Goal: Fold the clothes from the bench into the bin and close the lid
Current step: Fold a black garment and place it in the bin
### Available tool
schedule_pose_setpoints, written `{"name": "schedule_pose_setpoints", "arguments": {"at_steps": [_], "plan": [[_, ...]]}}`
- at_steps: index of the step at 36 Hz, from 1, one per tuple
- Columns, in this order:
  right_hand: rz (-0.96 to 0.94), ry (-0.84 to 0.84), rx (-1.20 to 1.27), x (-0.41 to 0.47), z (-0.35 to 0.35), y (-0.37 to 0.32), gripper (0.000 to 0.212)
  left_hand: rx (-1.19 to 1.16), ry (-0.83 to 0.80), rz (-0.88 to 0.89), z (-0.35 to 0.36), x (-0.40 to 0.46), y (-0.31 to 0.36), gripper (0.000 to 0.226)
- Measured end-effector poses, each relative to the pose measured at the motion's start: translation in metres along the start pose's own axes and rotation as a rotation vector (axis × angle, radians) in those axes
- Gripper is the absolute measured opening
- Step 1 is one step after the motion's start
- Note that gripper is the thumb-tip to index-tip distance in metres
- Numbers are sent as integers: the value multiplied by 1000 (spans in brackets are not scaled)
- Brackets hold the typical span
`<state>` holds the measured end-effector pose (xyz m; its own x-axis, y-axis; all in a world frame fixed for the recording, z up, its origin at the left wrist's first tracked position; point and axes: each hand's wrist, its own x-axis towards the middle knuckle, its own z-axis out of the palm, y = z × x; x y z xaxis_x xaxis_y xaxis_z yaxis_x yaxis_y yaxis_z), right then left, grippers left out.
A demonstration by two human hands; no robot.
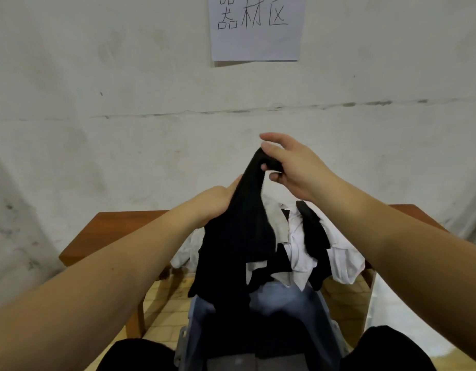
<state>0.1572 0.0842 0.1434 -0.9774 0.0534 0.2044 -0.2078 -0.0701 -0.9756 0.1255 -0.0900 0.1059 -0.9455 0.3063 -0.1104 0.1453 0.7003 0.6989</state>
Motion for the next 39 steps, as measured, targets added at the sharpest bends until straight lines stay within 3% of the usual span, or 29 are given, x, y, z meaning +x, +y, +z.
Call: {"name": "schedule_pose_setpoints", "arguments": {"at_steps": [5,8,11,16,22,26,32,39], "plan": [[-32,-62,116,4,15,-19,17,-334,188,275,4,-6,8,67],[-37,-113,145,5,19,-25,30,-405,286,364,12,-16,10,36],[-54,-180,149,6,18,-28,49,-431,373,368,24,-24,16,44],[-165,-248,-156,6,17,-29,68,-504,458,270,30,-12,24,46],[-281,-72,-356,8,9,-24,47,-321,497,214,28,10,22,26],[-314,18,-349,9,3,-19,26,-351,497,217,32,11,31,54],[-347,131,-432,8,4,-16,9,-194,484,258,29,13,30,6],[-303,370,-315,14,-35,-23,12,83,347,75,17,24,-28,10]]}}
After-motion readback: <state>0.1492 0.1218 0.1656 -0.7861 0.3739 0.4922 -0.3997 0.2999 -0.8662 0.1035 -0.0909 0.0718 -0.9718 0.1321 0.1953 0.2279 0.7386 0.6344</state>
